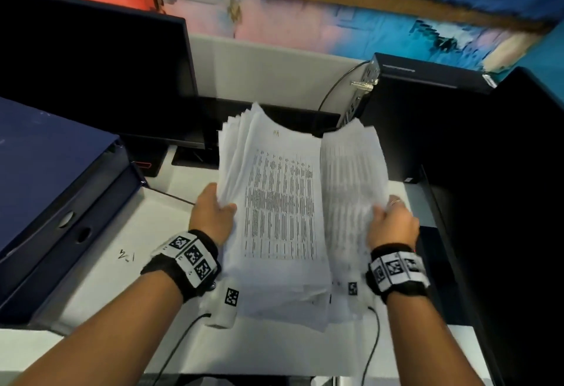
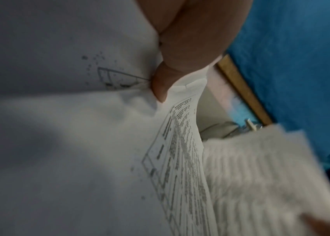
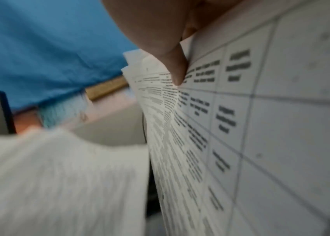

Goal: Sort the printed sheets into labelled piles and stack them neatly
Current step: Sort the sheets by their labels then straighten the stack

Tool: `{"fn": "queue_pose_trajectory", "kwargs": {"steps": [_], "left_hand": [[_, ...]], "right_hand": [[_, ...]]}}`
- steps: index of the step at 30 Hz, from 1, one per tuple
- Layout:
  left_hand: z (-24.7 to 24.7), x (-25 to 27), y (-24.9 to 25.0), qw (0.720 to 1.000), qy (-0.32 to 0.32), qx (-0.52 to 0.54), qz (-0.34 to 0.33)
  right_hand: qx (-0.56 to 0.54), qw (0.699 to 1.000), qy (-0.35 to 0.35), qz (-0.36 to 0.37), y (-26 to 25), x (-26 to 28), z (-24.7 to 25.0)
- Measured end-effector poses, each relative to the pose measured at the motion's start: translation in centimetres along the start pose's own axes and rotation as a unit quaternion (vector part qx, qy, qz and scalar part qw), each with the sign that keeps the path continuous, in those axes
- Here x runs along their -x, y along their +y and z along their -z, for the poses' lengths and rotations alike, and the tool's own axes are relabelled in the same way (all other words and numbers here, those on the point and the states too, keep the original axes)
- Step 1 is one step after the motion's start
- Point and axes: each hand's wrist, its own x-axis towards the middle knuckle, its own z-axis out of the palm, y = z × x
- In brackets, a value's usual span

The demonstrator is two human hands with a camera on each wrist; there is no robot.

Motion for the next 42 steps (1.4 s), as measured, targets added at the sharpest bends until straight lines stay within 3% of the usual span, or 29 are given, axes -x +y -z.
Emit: {"fn": "queue_pose_trajectory", "kwargs": {"steps": [3,6,8,12,16,21,24,27,29,32,34,37,39,42], "left_hand": [[-2.8,0.4,-1.9,0.995,-0.056,-0.041,0.076],[-4.7,1.0,-2.8,0.985,-0.088,-0.054,0.139],[-5.5,1.3,-3.5,0.977,-0.11,-0.067,0.168],[-5.4,1.2,-4.8,0.972,-0.13,-0.089,0.174],[-4.6,0.3,-5.4,0.974,-0.103,-0.065,0.193],[-5.7,0.8,-4.4,0.965,-0.137,-0.025,0.223],[-6.7,0.8,-4.0,0.964,-0.14,-0.012,0.225],[-6.7,0.0,-4.0,0.966,-0.107,0.004,0.234],[-6.9,-0.2,-3.7,0.965,-0.107,-0.007,0.238],[-7.1,0.2,-3.8,0.971,-0.09,-0.1,0.196],[-6.7,0.4,-3.8,0.983,-0.069,-0.096,0.14],[-5.3,0.9,-3.0,0.995,-0.065,-0.009,0.08],[-3.7,1.3,-1.7,0.99,-0.086,0.09,0.061],[-1.1,1.8,0.4,0.966,-0.121,0.224,0.037]], "right_hand": [[-0.003,0.995,0.079,0.068,-2.4,-0.9,5.3],[-0.06,0.99,0.091,0.086,-3.5,-1.2,7.6],[-0.1,0.99,0.06,0.08,-3.3,-1.3,6.9],[-0.155,0.985,-0.065,0.023,-1.0,-0.7,1.6],[-0.102,0.978,-0.179,-0.034,2.0,0.4,-4.9],[0.082,0.951,-0.297,0.007,3.6,0.9,-10.7],[0.034,0.943,-0.329,0.032,3.0,1.3,-11.8],[-0.015,0.955,-0.294,0.023,2.9,1.4,-12.1],[-0.014,0.942,-0.334,0.037,3.3,2.1,-12.3],[-0.016,0.933,-0.354,0.059,4.2,3.3,-12.7],[-0.032,0.936,-0.347,0.046,4.8,3.1,-12.6],[-0.07,0.942,-0.327,0.03,4.6,2.2,-11.6],[-0.157,0.941,-0.3,0.008,3.2,1.4,-10.0],[-0.36,0.891,-0.274,-0.034,-0.3,0.2,-5.6]]}}
